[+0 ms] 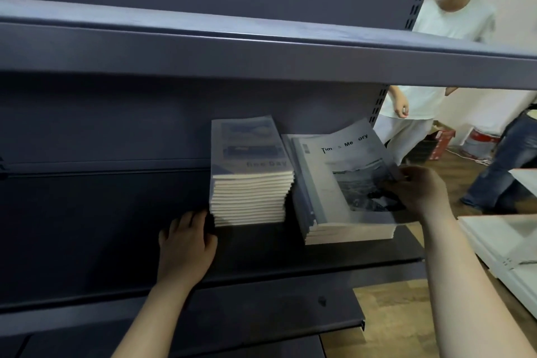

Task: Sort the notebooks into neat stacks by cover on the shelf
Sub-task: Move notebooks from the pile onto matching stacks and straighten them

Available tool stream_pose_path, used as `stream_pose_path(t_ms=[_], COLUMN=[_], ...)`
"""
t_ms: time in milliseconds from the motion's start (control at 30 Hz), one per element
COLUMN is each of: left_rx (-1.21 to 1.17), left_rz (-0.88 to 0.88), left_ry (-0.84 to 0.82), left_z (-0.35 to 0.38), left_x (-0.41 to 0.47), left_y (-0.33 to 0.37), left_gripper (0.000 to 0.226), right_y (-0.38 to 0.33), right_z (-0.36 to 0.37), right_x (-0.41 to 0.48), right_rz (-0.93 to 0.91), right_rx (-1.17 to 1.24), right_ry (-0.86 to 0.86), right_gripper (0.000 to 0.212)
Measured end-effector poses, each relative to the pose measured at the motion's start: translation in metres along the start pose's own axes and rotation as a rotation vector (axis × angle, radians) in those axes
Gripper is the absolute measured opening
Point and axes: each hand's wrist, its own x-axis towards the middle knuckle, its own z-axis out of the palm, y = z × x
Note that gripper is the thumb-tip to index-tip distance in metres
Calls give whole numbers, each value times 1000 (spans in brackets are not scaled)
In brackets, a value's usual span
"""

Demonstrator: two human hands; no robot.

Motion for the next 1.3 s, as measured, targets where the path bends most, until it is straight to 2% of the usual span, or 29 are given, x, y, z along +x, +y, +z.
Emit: stream_pose_path(t_ms=[167, 533, 700, 800, 933, 1067, 1200, 1267, 1300], left_rx=[-3, -3, 4, 44, 81, 174, 191, 69, -84], left_rz=[-9, -24, -24, -4, 14, 23, 87, 152, 186], left_ry=[-1, 7, -5, -3, -40, -142, -111, -85, -103], left_z=[-1, 0, -1, -1, 0, -7, -16, -16, -15], left_x=[-1, 1, 0, -4, -15, -16, -18, -17, -16], left_y=[1, 1, 3, 15, 41, 58, 76, 86, 93], left_gripper=[50, 50, 49, 42, 32, 27, 28, 35, 36], right_y=[-11, -15, -9, -8, 3, 28, 44, 47, 48], right_z=[10, 28, 27, 29, 30, 28, 34, 38, 40], right_x=[8, 15, 19, 19, 15, 10, -3, -12, -15], right_rz=[-61, -96, -52, -12, 4, 67, 103, 138, 161], right_rx=[-84, -146, -156, -122, 20, 309, 583, 739, 793], right_ry=[106, 94, 76, 69, 33, -4, -4, 28, 40], right_gripper=[22, 19, 42, 46, 40, 29, 19, 19, 22])
